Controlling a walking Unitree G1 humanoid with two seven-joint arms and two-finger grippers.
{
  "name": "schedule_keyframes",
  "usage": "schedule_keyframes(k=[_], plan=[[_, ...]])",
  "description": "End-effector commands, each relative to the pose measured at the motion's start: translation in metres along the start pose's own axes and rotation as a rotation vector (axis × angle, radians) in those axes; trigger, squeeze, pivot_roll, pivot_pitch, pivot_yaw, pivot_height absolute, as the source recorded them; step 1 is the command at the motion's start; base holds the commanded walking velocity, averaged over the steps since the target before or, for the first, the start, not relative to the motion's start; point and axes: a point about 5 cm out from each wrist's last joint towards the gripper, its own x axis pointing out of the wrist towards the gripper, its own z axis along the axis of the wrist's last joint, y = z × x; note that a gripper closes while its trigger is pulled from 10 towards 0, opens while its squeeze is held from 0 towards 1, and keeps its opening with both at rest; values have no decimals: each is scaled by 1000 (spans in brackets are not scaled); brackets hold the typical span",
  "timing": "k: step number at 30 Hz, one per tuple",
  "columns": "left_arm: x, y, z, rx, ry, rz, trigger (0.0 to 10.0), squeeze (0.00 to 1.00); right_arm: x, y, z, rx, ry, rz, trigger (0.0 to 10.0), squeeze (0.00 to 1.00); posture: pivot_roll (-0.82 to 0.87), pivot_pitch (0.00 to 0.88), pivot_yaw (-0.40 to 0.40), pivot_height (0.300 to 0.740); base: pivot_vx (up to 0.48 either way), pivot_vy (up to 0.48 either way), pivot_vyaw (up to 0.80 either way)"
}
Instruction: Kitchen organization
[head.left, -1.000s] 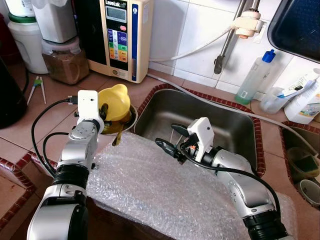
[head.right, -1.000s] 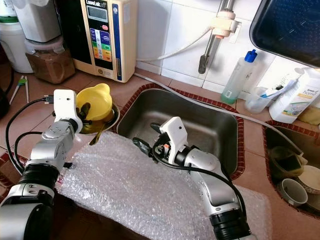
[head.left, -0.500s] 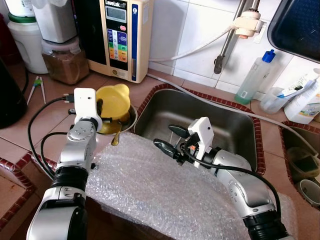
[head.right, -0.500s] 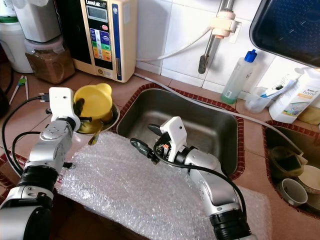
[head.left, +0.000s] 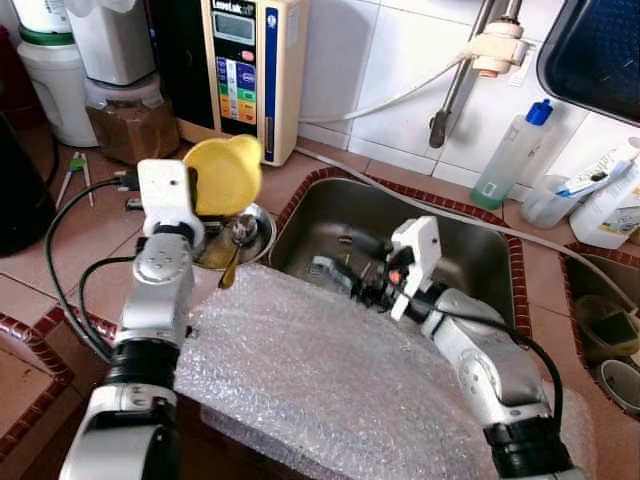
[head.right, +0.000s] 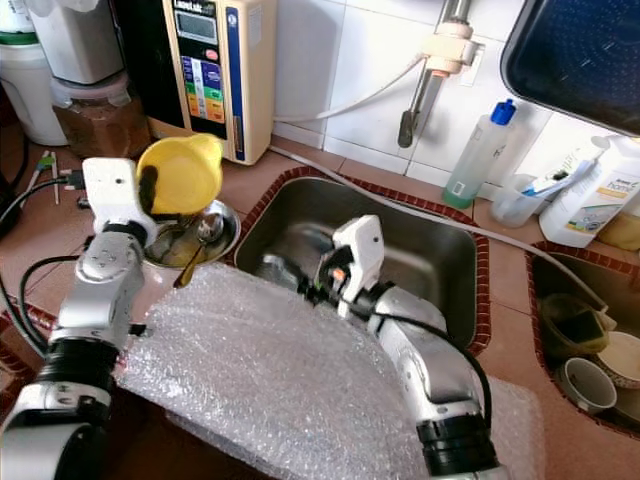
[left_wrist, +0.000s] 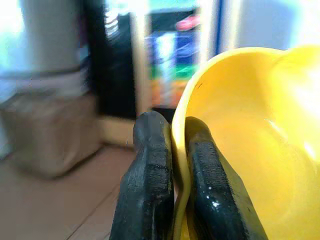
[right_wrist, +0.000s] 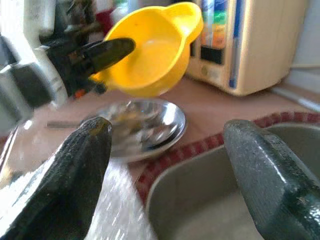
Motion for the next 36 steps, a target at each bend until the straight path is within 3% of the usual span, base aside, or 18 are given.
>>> schedule_keyframes(k=[1, 2, 6, 11, 15, 16, 17, 18, 31, 36], plan=[[-2, -13, 6, 20, -42, -62, 0, 0, -1, -7, 0, 21, -3, -46, 10000, 0, 41, 0, -85, 740, 0, 0, 0], [-2, -13, 6, 20, -42, -62, 0, 0, -1, -7, 0, 21, -3, -46, 10000, 0, 41, 0, -85, 740, 0, 0, 0], [-15, -52, 9, 54, -97, -213, 0, 0, 12, -2, 7, 112, -72, -106, 10000, 0, 38, 1, -83, 740, 0, 0, 0], [-23, -65, 7, 46, -115, -256, 0, 0, 15, -7, 8, 158, -88, -163, 10000, 0, 32, 0, -82, 740, 0, 0, 0], [-29, -78, 10, 42, -142, -303, 0, 0, 19, -21, 9, 252, -101, -288, 10000, 0, 31, 0, -86, 740, 0, 0, 0], [-29, -78, 11, 40, -143, -303, 0, 0, 20, -25, 8, 254, -94, -316, 1922, 0, 31, 0, -85, 740, 0, 0, 0], [-29, -78, 11, 38, -143, -302, 0, 0, 20, -27, 7, 255, -89, -337, 1922, 0, 31, 0, -85, 740, 0, 0, 0], [-29, -78, 11, 38, -143, -302, 0, 0, 20, -29, 7, 280, -92, -354, 0, 0, 32, 0, -84, 740, 0, 0, 0], [-29, -75, 13, 44, -161, -299, 0, 0, 17, -43, -3, 386, -42, -458, 0, 0, 31, 0, -83, 740, 0, 0, 0], [-29, -76, 14, 43, -167, -298, 0, 0, 17, -41, -7, 431, -13, -424, 0, 0, 34, 0, -85, 740, 0, 0, 0]])
